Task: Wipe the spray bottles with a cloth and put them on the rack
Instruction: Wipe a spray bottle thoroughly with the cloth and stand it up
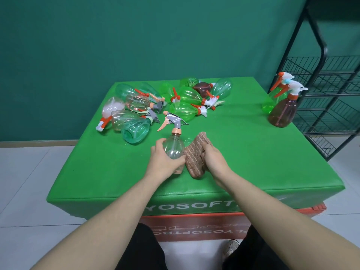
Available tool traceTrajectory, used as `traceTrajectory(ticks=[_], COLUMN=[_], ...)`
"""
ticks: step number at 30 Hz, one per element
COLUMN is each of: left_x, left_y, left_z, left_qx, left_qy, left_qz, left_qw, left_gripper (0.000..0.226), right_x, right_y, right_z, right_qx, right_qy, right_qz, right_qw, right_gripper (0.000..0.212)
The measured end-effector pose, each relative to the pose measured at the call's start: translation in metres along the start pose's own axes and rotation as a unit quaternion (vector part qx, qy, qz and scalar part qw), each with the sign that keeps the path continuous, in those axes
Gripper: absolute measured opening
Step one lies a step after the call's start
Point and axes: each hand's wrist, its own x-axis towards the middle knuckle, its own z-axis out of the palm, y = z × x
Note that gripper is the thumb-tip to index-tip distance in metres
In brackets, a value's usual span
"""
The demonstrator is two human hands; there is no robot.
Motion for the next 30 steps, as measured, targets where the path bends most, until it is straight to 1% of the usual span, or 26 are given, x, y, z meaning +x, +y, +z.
traceTrajectory(ticks=[2, 5, 6, 9, 10, 11, 13, 15, 17, 19, 22, 23, 25, 28, 30], left_x=[-0.001, -0.003, -0.005, -0.009, -0.010, -0.011, -0.013, -0.015, -0.016, -0.016, -0.013, -0.013, -0.013, -0.013, -0.012], left_y=[-0.004, -0.005, -0.005, -0.003, -0.002, -0.001, 0.000, -0.001, -0.004, -0.007, -0.011, -0.013, -0.015, -0.017, -0.018], left_z=[0.004, 0.010, 0.012, 0.017, 0.019, 0.020, 0.022, 0.024, 0.025, 0.027, 0.030, 0.031, 0.032, 0.031, 0.032], left_qx=[-0.071, -0.186, -0.221, -0.339, -0.375, -0.409, -0.451, -0.459, -0.458, -0.460, -0.463, -0.462, -0.462, -0.460, -0.460], left_qy=[-0.006, -0.010, -0.014, -0.042, -0.051, -0.063, -0.086, -0.115, -0.136, -0.149, -0.154, -0.154, -0.152, -0.149, -0.152], left_qz=[-0.025, -0.071, -0.083, -0.110, -0.119, -0.122, -0.125, -0.129, -0.134, -0.134, -0.126, -0.121, -0.115, -0.113, -0.112], left_qw=[0.997, 0.980, 0.972, 0.934, 0.918, 0.902, 0.880, 0.871, 0.868, 0.865, 0.864, 0.865, 0.866, 0.868, 0.867], left_gripper=[0.092, 0.088, 0.089, 0.109, 0.108, 0.101, 0.078, 0.070, 0.070, 0.073, 0.079, 0.079, 0.078, 0.079, 0.080], right_x=[-0.001, 0.000, 0.000, 0.000, -0.001, -0.002, -0.001, -0.004, -0.004, 0.001, 0.008, 0.009, 0.013, 0.017, 0.016], right_y=[-0.003, -0.009, -0.012, -0.019, -0.021, -0.022, -0.023, -0.025, -0.022, -0.013, -0.008, -0.007, -0.006, -0.006, -0.005], right_z=[-0.003, -0.006, -0.007, -0.007, -0.007, -0.008, -0.008, -0.006, -0.001, 0.001, 0.005, 0.006, 0.008, 0.012, 0.014], right_qx=[0.015, 0.021, 0.019, 0.011, 0.010, 0.008, 0.006, -0.002, -0.012, -0.088, -0.218, -0.249, -0.285, -0.316, -0.318], right_qy=[0.001, -0.016, -0.022, -0.028, -0.032, -0.035, -0.026, -0.030, -0.064, -0.081, -0.062, -0.055, -0.048, -0.027, -0.027], right_qz=[-0.005, -0.023, -0.034, -0.061, -0.069, -0.078, -0.103, -0.143, -0.203, -0.264, -0.321, -0.335, -0.345, -0.346, -0.350], right_qw=[1.000, 0.999, 0.999, 0.998, 0.997, 0.996, 0.994, 0.989, 0.977, 0.957, 0.920, 0.907, 0.893, 0.883, 0.881], right_gripper=[0.033, 0.032, 0.032, 0.038, 0.038, 0.038, 0.036, 0.037, 0.040, 0.044, 0.049, 0.049, 0.050, 0.051, 0.050])
